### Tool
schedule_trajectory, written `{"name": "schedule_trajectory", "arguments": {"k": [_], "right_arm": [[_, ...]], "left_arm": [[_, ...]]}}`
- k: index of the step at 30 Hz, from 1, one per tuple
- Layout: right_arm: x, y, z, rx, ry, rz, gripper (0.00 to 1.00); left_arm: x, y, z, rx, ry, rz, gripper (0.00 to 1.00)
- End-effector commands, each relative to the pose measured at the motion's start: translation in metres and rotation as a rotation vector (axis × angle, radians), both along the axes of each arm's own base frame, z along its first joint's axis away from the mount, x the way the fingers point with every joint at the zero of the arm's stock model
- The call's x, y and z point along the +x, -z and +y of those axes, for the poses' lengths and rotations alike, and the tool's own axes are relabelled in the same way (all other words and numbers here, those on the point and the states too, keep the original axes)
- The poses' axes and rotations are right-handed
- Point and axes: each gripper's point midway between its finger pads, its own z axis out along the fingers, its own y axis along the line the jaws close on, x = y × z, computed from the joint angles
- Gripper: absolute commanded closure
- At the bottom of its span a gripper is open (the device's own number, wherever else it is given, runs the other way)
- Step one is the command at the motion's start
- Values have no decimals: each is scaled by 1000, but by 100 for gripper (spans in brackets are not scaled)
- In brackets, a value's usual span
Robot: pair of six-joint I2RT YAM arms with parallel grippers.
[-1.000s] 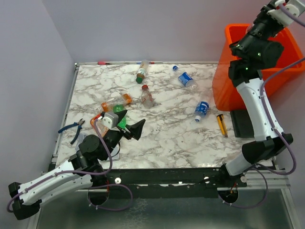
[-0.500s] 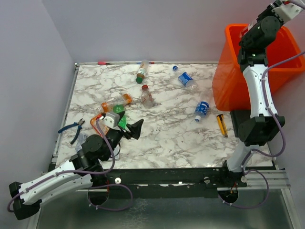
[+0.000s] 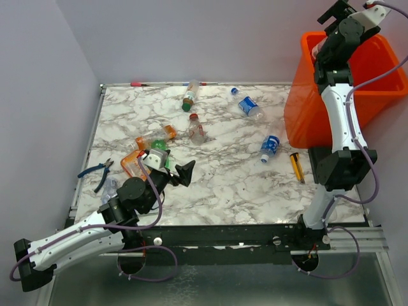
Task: Put the plastic bottles in the bin
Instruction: Place the plastic bottle in the trash bin, then pick up the plastic bottle at the center of the board.
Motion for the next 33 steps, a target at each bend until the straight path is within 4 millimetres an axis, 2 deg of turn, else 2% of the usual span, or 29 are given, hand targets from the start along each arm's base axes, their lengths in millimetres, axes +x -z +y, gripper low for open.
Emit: {"name": "schedule_trajectory", "arguments": {"k": [1,5,8,13,15,18,20,22,24,27,29,33], "right_arm": [[-50,-81,24,50,-153,-185,0],[-90,-123,57,25,-260,-252,0],[-116,-135,67,9,-284,-264,0],[-149,-115,64,54,-286,-219,0],[-155,-96,70,77,-330,-166,2],[-164,-77,101,89,-499,-93,7],[-168,-62,136,88,-644,-17,7],[-172,-38,179,67,-762,93,6],[-177,-2,224,34,-858,231,4],[-188,73,277,4,-954,452,1],[-196,127,302,-9,-1013,569,0],[-206,233,331,51,-1122,747,0]], "left_arm": [[1,4,2,9,-12,14,1],[0,4,2,-1,-10,20,1],[0,4,2,-2,-7,19,1],[-1,4,-1,-6,6,25,1],[-1,5,-1,-9,7,30,1],[0,7,-2,-8,2,38,1],[1,10,-1,-4,-10,47,1],[4,13,0,6,-29,57,1],[7,15,3,10,-61,67,1],[11,19,10,22,-107,75,1],[13,20,15,24,-140,78,1],[16,21,23,28,-184,79,1]]}}
